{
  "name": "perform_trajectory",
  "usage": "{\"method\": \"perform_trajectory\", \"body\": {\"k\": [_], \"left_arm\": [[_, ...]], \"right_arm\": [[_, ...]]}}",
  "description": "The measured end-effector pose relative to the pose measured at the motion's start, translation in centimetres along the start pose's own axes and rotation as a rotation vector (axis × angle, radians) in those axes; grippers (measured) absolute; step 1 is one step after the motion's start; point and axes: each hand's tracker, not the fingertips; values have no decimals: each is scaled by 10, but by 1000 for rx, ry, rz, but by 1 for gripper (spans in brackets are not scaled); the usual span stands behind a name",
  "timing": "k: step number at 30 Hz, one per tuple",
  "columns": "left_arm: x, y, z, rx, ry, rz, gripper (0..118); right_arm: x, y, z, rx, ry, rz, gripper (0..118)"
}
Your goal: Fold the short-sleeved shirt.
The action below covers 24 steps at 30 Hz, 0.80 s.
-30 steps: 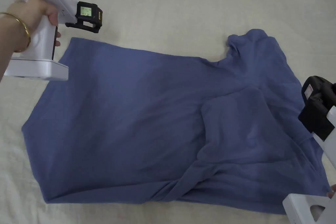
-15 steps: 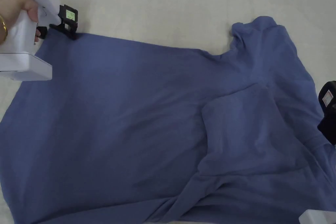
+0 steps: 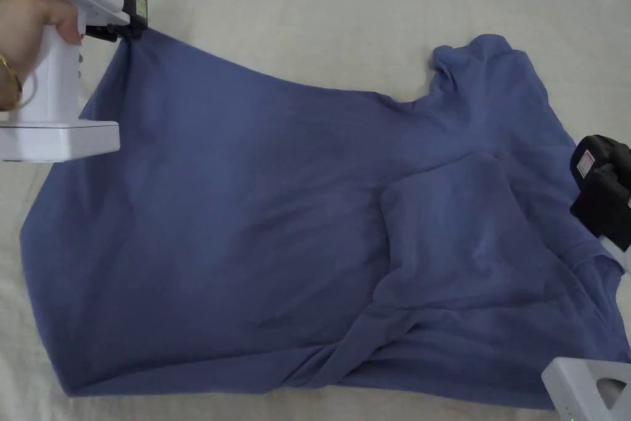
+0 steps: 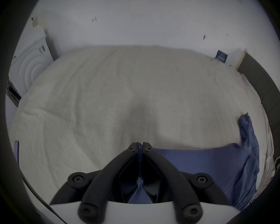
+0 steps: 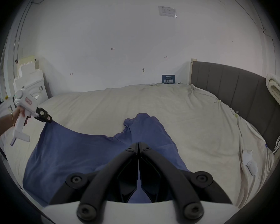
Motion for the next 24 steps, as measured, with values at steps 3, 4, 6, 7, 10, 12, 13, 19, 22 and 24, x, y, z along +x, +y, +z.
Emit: {"method": "perform_trajectory", "body": {"k": [3,4,6,7,10,12,13,19,22,24], "left_arm": [[3,-8,32,70,-21,34,0],[5,-10,41,88,-17,34,0],[6,-16,54,117,-12,23,0],[9,-17,58,131,-5,18,0],[10,-23,69,158,6,29,0],[8,-23,67,165,5,48,0],[7,-24,67,165,5,54,0],[12,-27,68,165,19,58,0],[11,-28,66,171,32,75,0],[14,-31,67,172,34,86,0]], "right_arm": [[16,4,-5,-3,4,-40,0],[20,8,-6,-5,0,-45,0],[27,17,-10,-12,-4,-49,0],[31,24,-13,-19,-9,-49,0],[37,46,-22,-30,-26,-29,1],[46,61,-37,-85,-33,-34,1],[51,68,-46,-112,-19,-55,3],[72,102,-117,-349,-22,-52,101],[81,113,-155,-454,-88,-60,102],[88,113,-178,-545,-102,-77,102]]}}
